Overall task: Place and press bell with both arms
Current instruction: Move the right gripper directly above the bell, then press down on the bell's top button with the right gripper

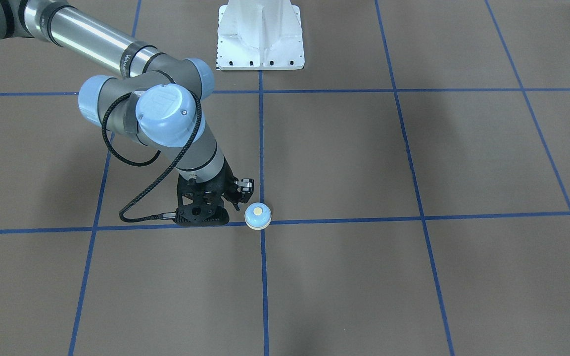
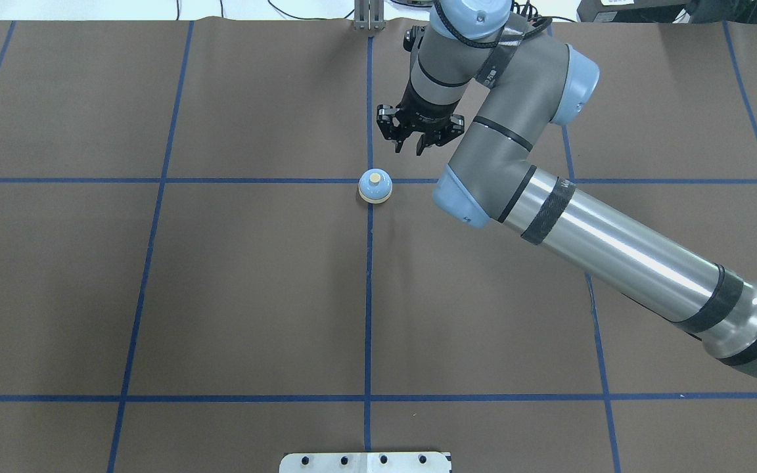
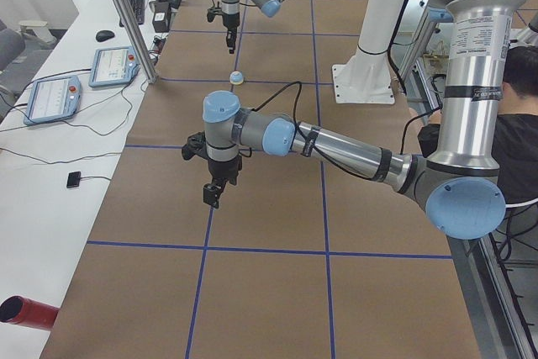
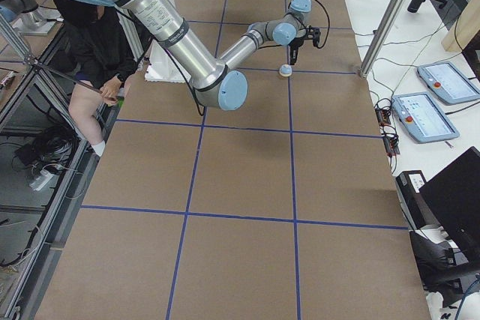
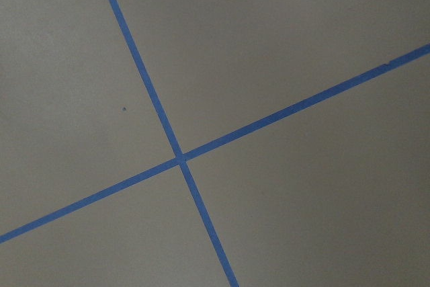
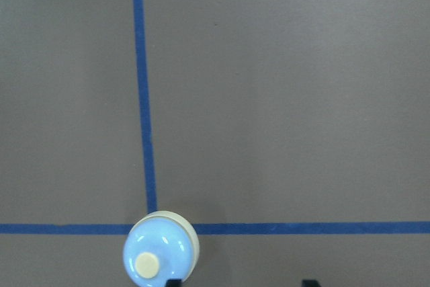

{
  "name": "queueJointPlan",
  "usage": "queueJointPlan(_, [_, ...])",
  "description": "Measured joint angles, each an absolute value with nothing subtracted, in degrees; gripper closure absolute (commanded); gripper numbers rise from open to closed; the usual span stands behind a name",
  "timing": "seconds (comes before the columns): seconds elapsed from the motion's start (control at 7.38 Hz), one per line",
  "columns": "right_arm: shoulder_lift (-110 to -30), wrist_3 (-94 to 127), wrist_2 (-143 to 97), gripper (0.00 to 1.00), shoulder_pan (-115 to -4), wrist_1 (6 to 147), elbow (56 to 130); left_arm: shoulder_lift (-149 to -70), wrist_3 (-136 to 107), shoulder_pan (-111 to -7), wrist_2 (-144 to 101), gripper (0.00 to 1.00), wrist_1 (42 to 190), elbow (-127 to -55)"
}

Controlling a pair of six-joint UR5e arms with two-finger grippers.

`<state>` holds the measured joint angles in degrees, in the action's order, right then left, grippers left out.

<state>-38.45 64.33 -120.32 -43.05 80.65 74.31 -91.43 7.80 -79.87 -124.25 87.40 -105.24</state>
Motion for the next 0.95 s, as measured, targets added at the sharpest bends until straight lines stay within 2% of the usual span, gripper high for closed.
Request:
queueJointPlan(0.41, [-32.3,64.4,-119.3,1.0,-40.9,82.7,67.1,-91.5,7.9,-79.8,-124.3,0.01,87.5,-104.9])
queueJointPlan(0.95, [-30.9,64.0,-116.4,1.0,-39.0,82.8,63.6,-91.2,7.9,-79.8,-124.4,0.0,87.2,-105.0])
